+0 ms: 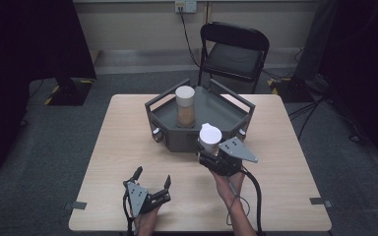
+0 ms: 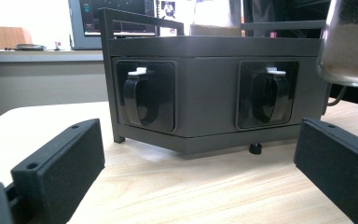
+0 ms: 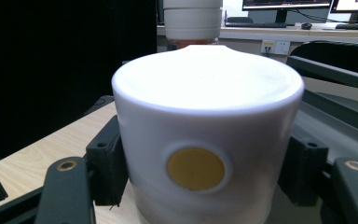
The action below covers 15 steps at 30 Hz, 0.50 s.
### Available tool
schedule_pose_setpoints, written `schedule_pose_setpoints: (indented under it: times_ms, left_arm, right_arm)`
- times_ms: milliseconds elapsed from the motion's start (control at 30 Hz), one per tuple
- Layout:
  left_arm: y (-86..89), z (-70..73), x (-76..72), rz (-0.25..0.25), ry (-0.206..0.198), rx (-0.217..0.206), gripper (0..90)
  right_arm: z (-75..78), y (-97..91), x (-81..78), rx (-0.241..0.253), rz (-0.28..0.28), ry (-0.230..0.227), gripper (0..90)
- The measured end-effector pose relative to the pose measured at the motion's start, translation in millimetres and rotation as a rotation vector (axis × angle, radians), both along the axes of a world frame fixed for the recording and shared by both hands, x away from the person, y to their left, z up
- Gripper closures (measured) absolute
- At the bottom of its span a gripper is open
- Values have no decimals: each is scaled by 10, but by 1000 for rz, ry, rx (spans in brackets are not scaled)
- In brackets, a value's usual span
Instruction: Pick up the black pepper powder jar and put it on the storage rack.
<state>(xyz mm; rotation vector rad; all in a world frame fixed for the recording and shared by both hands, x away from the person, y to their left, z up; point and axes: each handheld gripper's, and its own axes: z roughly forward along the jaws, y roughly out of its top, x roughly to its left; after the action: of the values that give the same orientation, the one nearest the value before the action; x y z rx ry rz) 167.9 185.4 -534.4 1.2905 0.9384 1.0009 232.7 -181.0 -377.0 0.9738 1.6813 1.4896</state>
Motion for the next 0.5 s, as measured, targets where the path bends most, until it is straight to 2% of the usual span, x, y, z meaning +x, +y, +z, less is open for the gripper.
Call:
schedule_pose_setpoints:
  times_ms: [500]
  left_arm:
    - [3,-1,0,-1,0,0,7]
  right_arm:
    - [324,-40,216,-16,-5,-53,304]
